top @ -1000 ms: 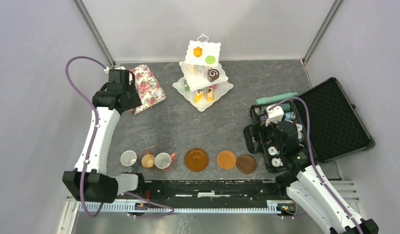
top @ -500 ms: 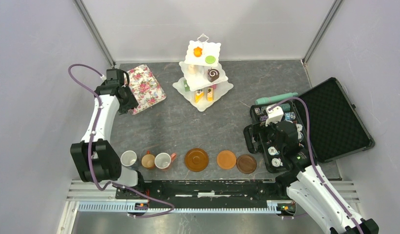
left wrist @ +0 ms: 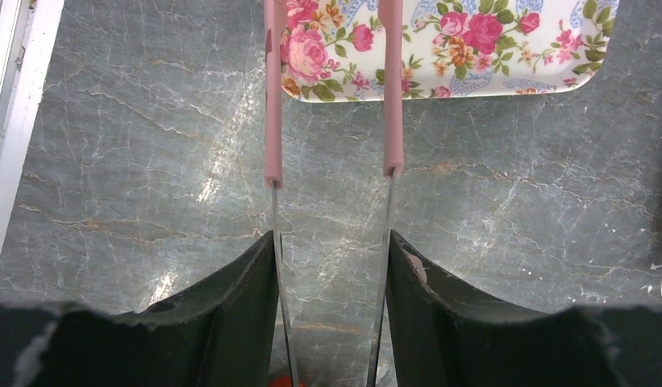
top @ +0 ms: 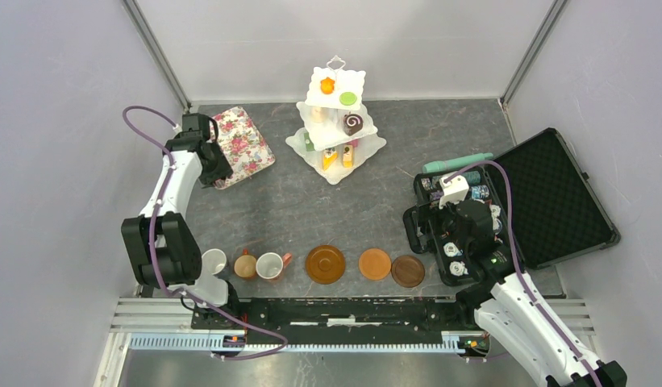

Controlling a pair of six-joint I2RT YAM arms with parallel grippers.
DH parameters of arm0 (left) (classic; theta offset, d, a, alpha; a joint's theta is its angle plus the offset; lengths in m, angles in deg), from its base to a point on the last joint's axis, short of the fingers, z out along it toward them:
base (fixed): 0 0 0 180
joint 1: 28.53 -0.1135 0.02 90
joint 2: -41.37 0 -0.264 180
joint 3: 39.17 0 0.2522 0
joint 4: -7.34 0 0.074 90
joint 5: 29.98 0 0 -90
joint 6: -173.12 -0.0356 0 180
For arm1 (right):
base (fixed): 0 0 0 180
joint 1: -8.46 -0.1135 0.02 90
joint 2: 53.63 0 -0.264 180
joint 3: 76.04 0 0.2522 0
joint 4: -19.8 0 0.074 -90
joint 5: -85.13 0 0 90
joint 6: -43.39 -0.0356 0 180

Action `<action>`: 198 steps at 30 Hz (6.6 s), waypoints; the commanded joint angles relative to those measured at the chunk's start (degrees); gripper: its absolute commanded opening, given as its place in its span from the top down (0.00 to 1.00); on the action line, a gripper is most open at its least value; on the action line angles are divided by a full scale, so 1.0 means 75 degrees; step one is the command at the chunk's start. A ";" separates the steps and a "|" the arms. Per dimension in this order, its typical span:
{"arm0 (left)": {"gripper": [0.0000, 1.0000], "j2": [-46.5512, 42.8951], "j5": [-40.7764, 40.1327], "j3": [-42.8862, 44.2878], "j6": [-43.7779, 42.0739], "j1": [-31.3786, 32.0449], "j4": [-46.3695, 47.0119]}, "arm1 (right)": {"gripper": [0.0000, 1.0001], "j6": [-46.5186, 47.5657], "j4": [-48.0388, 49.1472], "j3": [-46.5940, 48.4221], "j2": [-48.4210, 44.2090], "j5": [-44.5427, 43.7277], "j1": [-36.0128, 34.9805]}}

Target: Serve the afternoon tea

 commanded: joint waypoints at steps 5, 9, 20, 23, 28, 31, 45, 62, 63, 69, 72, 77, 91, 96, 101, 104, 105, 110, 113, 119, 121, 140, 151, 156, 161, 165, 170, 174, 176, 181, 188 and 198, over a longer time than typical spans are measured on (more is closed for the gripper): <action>0.46 0.0116 -0.0015 -0.0153 0.0114 -0.0190 0.0515 | 0.02 -0.0059 0.0243 -0.0041 0.0039 -0.0049 -0.0046; 0.45 0.0269 0.0194 -0.0179 0.0099 -0.0304 0.0591 | 0.02 -0.0062 0.0247 -0.0039 0.0052 -0.0043 -0.0047; 0.49 0.0476 0.0447 -0.0178 0.0082 -0.0333 0.0702 | 0.02 -0.0067 0.0247 -0.0038 0.0010 -0.0037 -0.0047; 0.50 0.0157 0.0106 -0.0219 0.0021 -0.0324 0.0695 | 0.02 -0.0069 0.0255 -0.0039 -0.0006 -0.0026 -0.0047; 0.50 -0.0419 -0.0268 -0.0259 -0.0043 -0.0322 0.0702 | 0.02 -0.0074 0.0256 -0.0046 0.0014 -0.0006 -0.0047; 0.49 -0.0585 -0.0328 -0.0295 -0.0050 -0.0312 0.0717 | 0.02 -0.0065 0.0262 -0.0045 0.0020 0.0000 -0.0047; 0.47 0.0014 0.0558 -0.0399 -0.0023 -0.0299 0.0848 | 0.02 -0.0068 0.0253 -0.0046 0.0053 -0.0018 -0.0046; 0.49 0.0433 0.0832 -0.0433 -0.0011 -0.0299 0.0848 | 0.02 -0.0074 0.0256 -0.0036 0.0011 0.0024 -0.0050; 0.50 0.0398 0.0831 -0.0446 -0.0006 -0.0293 0.0848 | 0.02 -0.0072 0.0260 -0.0050 0.0000 0.0018 -0.0057; 0.64 0.0084 0.0819 -0.0482 -0.0065 -0.0299 0.0809 | 0.02 -0.0067 0.0247 -0.0030 -0.0004 0.0024 -0.0059; 0.71 -0.0178 0.0772 -0.0464 -0.0108 -0.0282 0.0794 | 0.02 -0.0071 0.0266 -0.0048 -0.0018 0.0020 -0.0059; 0.78 -0.0589 0.0924 -0.0325 -0.0107 -0.0151 0.0665 | 0.02 -0.0071 0.0257 -0.0039 -0.0014 0.0006 -0.0062; 0.78 -0.1924 0.1557 0.1987 0.0052 0.1904 -0.0207 | 0.02 -0.0065 0.0237 -0.0039 0.0035 -0.0027 -0.0082; 0.76 -0.1712 0.1394 0.3231 0.0150 0.3567 -0.0116 | 0.02 -0.0067 0.0244 -0.0039 0.0020 -0.0058 -0.0083; 0.76 -0.1000 0.1150 0.4266 0.0154 0.4983 0.0086 | 0.02 -0.0070 0.0224 -0.0039 0.0014 -0.0080 -0.0080; 0.76 -0.0489 0.0919 0.4827 0.0034 0.5578 0.0086 | 0.02 -0.0075 0.0220 -0.0039 -0.0032 -0.0109 -0.0090; 0.76 -0.0314 0.0875 0.5020 -0.0019 0.5729 0.0086 | 0.02 -0.0066 0.0219 -0.0039 -0.0032 -0.0125 -0.0093; 0.76 0.0522 0.0604 0.5798 -0.0258 0.6164 0.0086 | 0.02 -0.0067 0.0218 -0.0033 -0.0023 -0.0136 -0.0106; 0.76 0.0982 0.0245 0.6267 -0.0417 0.6257 0.0085 | 0.02 -0.0068 0.0204 -0.0030 -0.0033 -0.0144 -0.0107; 0.75 0.1897 -0.0781 0.7070 -0.0511 0.6343 -0.0002 | 0.02 -0.0071 0.0193 -0.0025 -0.0030 -0.0198 -0.0128; 0.75 0.2202 -0.1077 0.7431 -0.0509 0.6346 -0.0166 | 0.02 -0.0066 0.0193 -0.0027 -0.0020 -0.0205 -0.0124; 0.65 0.3397 -0.2411 0.8294 -0.1212 0.6346 -0.0441 | 0.02 -0.0068 0.0187 -0.0017 0.0019 -0.0220 -0.0153; 0.55 0.3353 -0.2263 0.8336 -0.1295 0.6346 -0.0480 | 0.02 -0.0065 0.0178 -0.0016 0.0030 -0.0232 -0.0177; 0.53 0.3316 -0.2165 0.8363 -0.1307 0.6346 -0.0488 | 0.02 -0.0075 0.0171 -0.0016 0.0035 -0.0252 -0.0188; 0.51 0.3269 -0.2128 0.8376 -0.1342 0.6346 -0.0487 | 0.02 -0.0074 0.0174 -0.0016 0.0049 -0.0260 -0.0199; 0.48 0.3257 -0.2088 0.8363 -0.1348 0.6346 -0.0511 | 0.02 -0.0075 0.0175 -0.0014 0.0048 -0.0269 -0.0200; 0.48 0.3197 -0.1961 0.8387 -0.1301 0.6346 -0.0534 | 0.02 -0.0081 0.0163 -0.0014 0.0049 -0.0278 -0.0204; 0.47 0.3120 -0.1890 0.8423 -0.1307 0.6346 -0.0524 | 0.02 -0.0084 0.0162 -0.0016 0.0041 -0.0290 -0.0211; 0.46 0.3108 -0.1921 0.8420 -0.1329 0.6346 -0.0532 | 0.02 -0.0075 0.0153 -0.0016 0.0044 -0.0286 -0.0208; 0.47 0.3072 -0.1845 0.8435 -0.1333 0.6346 -0.0571 | 0.02 -0.0086 0.0161 -0.0016 0.0032 -0.0299 -0.0223; 0.57 0.2625 0.0032 0.8425 -0.1111 0.6358 -0.0506 | 0.02 -0.0075 0.0163 -0.0016 0.0054 -0.0311 -0.0232; 0.58 0.0841 0.1328 0.6457 -0.0887 0.6357 0.0027 | 0.02 -0.0088 0.0177 -0.0014 -0.0005 -0.0278 -0.0233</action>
